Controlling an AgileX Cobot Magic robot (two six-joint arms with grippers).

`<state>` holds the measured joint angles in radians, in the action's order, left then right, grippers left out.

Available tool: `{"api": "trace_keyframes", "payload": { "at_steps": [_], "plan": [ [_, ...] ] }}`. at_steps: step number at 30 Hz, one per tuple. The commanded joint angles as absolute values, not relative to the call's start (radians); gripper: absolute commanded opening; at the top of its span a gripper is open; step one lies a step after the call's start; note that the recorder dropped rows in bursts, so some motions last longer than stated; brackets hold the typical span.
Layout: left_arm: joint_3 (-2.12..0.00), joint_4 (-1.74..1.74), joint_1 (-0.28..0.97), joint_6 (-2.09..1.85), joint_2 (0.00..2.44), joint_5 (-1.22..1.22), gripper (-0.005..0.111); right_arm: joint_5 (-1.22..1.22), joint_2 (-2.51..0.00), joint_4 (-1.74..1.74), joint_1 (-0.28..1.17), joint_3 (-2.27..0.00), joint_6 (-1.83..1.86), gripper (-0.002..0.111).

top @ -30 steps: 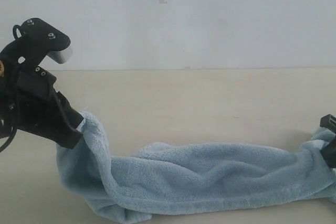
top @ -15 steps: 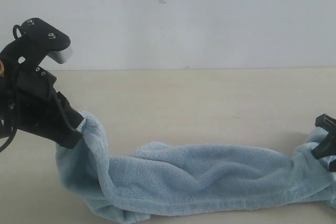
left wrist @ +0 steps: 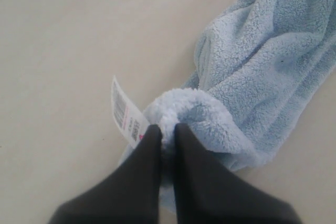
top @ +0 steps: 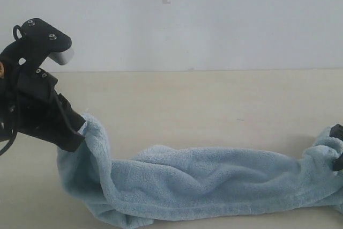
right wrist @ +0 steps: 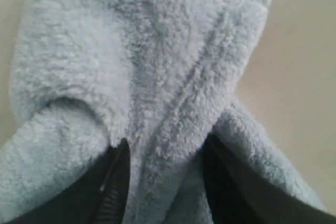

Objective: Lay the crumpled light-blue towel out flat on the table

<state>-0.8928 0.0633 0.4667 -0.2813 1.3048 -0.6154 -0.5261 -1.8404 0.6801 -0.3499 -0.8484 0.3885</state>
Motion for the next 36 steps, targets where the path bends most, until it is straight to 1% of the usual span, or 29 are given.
{"api": "trace_keyframes", "payload": {
  "at_steps": [1, 2, 3, 11, 17, 22, 25, 29, 36],
  "plan": [
    [-0.889, 0.072, 0.463, -0.287, 1.3, -0.6, 0.004, -0.478, -1.849, 0.673, -0.351, -0.85, 0.401, 0.025],
    [-0.889, 0.072, 0.463, -0.287, 1.3, -0.6, 0.004, -0.476, -1.849, 0.675, -0.351, -0.85, 0.401, 0.009],
    [-0.889, 0.072, 0.463, -0.287, 1.3, -0.6, 0.004, -0.476, -1.847, 0.678, -0.351, -0.85, 0.398, 0.0],
    [-0.889, 0.058, 0.463, -0.287, 1.3, -0.591, 0.004, -0.489, -1.82, 0.771, -0.351, -0.85, 0.409, 0.0],
    [-0.891, -0.023, 0.463, -0.287, 1.292, -0.558, 0.004, -0.497, -1.662, 0.897, -0.351, -0.85, 0.501, 0.0],
    [-0.891, -0.023, 0.463, -0.248, 1.232, -0.547, 0.004, -0.536, -1.487, 0.99, -0.349, -0.85, 0.555, 0.0],
    [-0.88, -0.023, 0.463, -0.234, 1.177, -0.54, 0.004, -0.581, -1.388, 1.057, -0.349, -0.85, 0.626, 0.0],
    [-0.809, -0.049, 0.463, -0.234, 1.067, -0.479, 0.004, -0.651, -1.244, 1.132, -0.349, -0.85, 0.717, 0.0],
    [-0.681, -0.194, 0.463, -0.121, 0.777, -0.347, 0.004, -0.669, -1.012, 1.132, -0.349, -0.85, 0.759, 0.0]
  ]
}}
